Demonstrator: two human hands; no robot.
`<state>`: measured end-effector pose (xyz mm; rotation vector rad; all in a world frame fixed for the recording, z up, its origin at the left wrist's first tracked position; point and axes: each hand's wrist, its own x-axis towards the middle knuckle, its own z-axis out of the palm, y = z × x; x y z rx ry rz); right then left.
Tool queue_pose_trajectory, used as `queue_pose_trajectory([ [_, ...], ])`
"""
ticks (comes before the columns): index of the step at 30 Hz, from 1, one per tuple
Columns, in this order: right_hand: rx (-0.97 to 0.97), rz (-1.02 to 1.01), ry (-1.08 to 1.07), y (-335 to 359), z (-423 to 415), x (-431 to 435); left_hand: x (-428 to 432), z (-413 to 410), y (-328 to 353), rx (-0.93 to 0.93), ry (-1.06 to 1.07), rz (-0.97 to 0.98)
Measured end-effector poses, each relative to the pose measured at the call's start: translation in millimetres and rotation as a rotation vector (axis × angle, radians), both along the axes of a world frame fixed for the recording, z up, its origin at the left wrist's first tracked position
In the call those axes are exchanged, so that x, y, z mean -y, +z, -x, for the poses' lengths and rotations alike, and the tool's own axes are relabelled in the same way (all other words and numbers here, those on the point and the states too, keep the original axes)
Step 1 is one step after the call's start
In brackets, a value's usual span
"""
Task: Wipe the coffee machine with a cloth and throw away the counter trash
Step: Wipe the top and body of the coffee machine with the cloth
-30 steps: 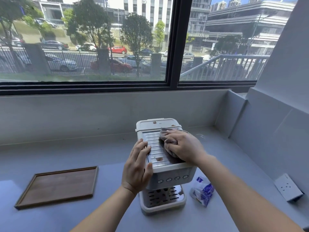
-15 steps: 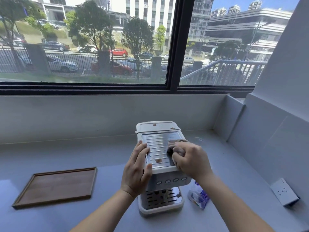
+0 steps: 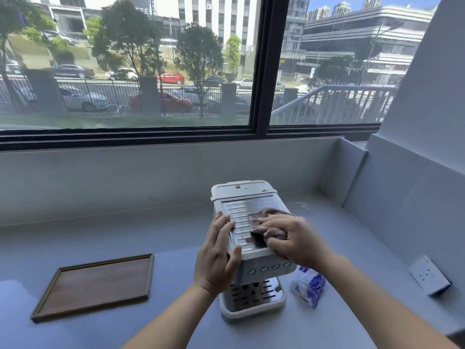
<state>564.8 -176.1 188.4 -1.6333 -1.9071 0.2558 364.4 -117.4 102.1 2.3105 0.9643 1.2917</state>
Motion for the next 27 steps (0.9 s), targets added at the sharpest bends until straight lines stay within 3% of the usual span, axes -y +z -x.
queue_pose_trajectory([
  [4, -0.2, -0.213, -0.252, -9.5, 13.2, 17.2, -0.3, -0.2, -3.0, 0.06, -0.008, 0.025],
  [6, -0.182, -0.201, -0.16, -9.9, 25.3, 21.1, -1.6, 0.8, -2.4, 0.049, -0.018, 0.012],
  [9, 0.009, -0.197, 0.027, -17.3, 28.4, 30.0, -0.8, 1.9, -2.1, 0.022, -0.019, 0.018],
  [11, 0.079, -0.227, -0.027, -18.3, 18.8, 28.7, -0.1, 2.7, -1.4, 0.014, -0.015, 0.006],
  [14, -0.018, -0.197, -0.197, -10.0, 11.5, 17.6, 0.0, 0.9, -0.7, 0.009, 0.004, 0.011],
  [18, 0.08, -0.067, 0.158, -15.4, 27.6, 13.5, 3.6, 1.9, -0.5, 0.004, 0.018, 0.043],
  [22, 0.08, 0.008, 0.065, 1.4, 0.4, -20.9, 5.3, 6.5, 4.9, -0.096, 0.042, 0.039],
  [24, 0.099, 0.039, 0.111, 6.4, 2.9, -33.7, 11.4, 8.2, 9.0, -0.081, 0.103, -0.076],
  [27, 0.186, 0.093, 0.406, -2.5, 12.6, -37.9, 23.9, 3.0, 9.0, -0.021, 0.146, -0.278],
])
